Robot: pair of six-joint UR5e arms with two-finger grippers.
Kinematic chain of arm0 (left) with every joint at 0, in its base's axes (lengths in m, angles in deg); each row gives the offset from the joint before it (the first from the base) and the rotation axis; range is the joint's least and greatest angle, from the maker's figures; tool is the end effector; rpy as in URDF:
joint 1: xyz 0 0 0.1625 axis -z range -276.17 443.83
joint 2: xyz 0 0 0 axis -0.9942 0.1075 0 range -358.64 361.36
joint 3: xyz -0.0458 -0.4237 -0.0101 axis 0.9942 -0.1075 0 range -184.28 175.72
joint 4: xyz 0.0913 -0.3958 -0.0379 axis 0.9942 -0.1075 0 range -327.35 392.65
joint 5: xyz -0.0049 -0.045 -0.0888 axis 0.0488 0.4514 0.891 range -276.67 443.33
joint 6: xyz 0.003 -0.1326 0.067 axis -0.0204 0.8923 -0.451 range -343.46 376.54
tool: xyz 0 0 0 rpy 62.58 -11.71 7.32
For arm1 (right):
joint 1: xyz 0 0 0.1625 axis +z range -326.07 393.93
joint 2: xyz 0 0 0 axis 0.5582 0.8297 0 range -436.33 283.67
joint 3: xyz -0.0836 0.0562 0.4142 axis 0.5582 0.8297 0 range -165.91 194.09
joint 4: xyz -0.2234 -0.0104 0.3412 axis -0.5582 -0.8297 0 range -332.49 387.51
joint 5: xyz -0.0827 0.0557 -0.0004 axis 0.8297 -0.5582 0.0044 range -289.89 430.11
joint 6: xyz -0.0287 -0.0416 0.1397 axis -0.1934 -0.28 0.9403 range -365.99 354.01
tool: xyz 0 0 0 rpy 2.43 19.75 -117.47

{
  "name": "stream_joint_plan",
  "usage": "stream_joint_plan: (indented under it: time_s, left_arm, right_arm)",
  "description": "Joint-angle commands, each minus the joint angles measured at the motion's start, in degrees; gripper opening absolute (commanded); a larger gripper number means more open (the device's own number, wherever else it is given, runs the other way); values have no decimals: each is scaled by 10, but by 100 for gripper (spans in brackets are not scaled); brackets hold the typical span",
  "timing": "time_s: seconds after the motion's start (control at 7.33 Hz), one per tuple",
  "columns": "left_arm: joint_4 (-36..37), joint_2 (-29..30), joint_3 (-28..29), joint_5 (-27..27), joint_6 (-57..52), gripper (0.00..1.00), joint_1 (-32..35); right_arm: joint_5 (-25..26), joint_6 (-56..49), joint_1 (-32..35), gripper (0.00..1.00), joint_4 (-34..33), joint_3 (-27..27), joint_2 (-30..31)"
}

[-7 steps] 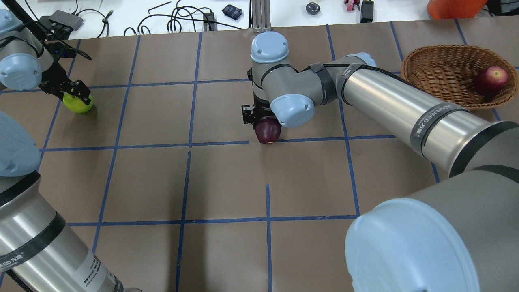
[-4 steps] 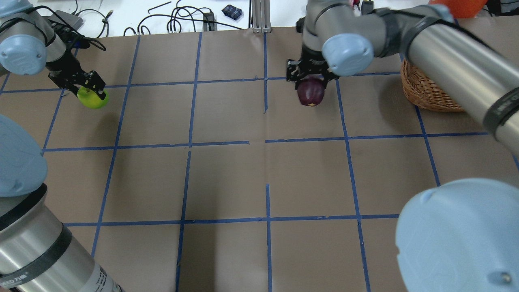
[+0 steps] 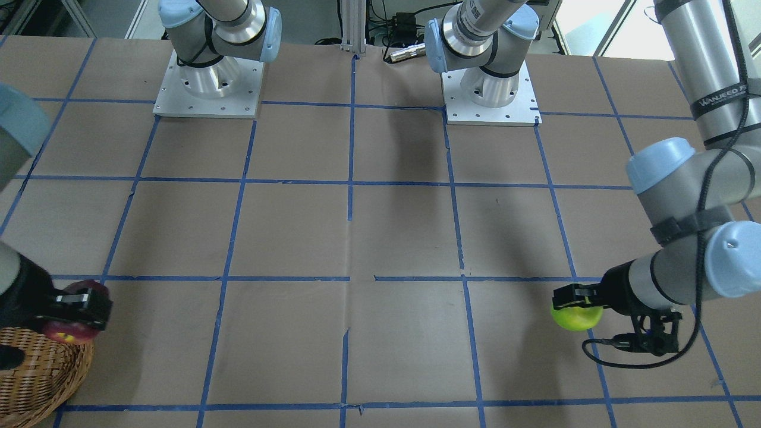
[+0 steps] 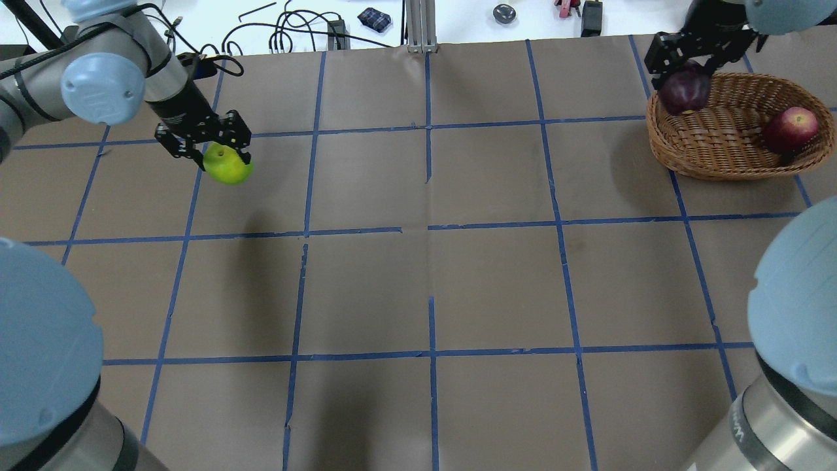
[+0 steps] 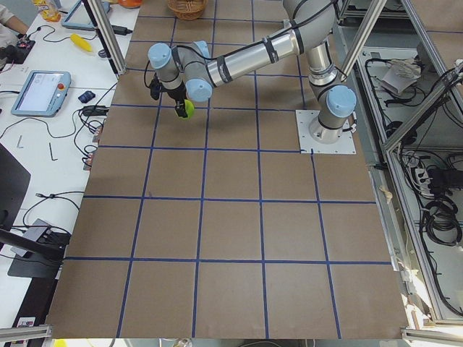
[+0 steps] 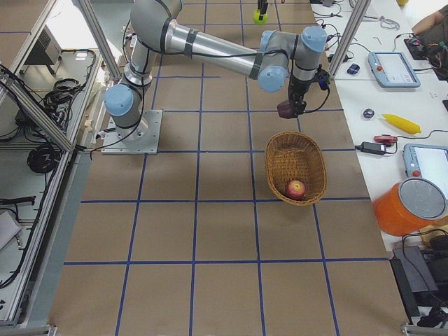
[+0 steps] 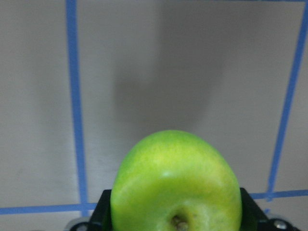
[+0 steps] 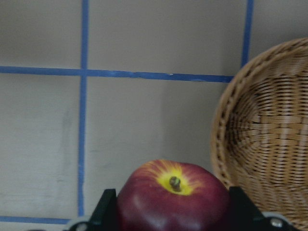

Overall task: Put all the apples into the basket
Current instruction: 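Drop the dark apple in the basket while the left carries the green apple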

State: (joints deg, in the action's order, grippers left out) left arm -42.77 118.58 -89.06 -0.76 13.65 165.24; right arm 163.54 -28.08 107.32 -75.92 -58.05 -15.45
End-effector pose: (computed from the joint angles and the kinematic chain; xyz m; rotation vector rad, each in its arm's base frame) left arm -0.0525 -0.6474 0.2377 0.1605 -3.0167 -0.1791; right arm -0.0782 -0.6975 0.3153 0.1450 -3.0690 0.0243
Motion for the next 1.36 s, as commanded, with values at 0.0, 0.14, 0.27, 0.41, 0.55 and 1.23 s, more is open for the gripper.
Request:
stream_joint_plan:
  time_s: [0.0, 0.14, 0.27, 0.41, 0.55, 1.23]
  left_arm:
    - [112, 12, -20, 10, 223, 11, 131]
    - [137, 28, -33, 11, 327, 11, 168]
    - [172, 33, -49, 11, 358, 11, 202]
    - [189, 39, -66, 15, 380, 11, 232]
    - [193, 45, -69, 19, 415, 14, 241]
    - [182, 17, -81, 26, 419, 100, 272]
  right_arm:
    - [32, -80, -70, 0, -60, -1, -60]
    - [35, -114, -82, 0, -118, -4, -86]
    - [33, -124, -84, 0, -131, -4, -97]
    - [35, -124, -85, 0, -135, -5, -104]
    - [35, -118, -87, 5, -151, -5, -116]
    - [46, -111, -95, 100, -130, 0, -116]
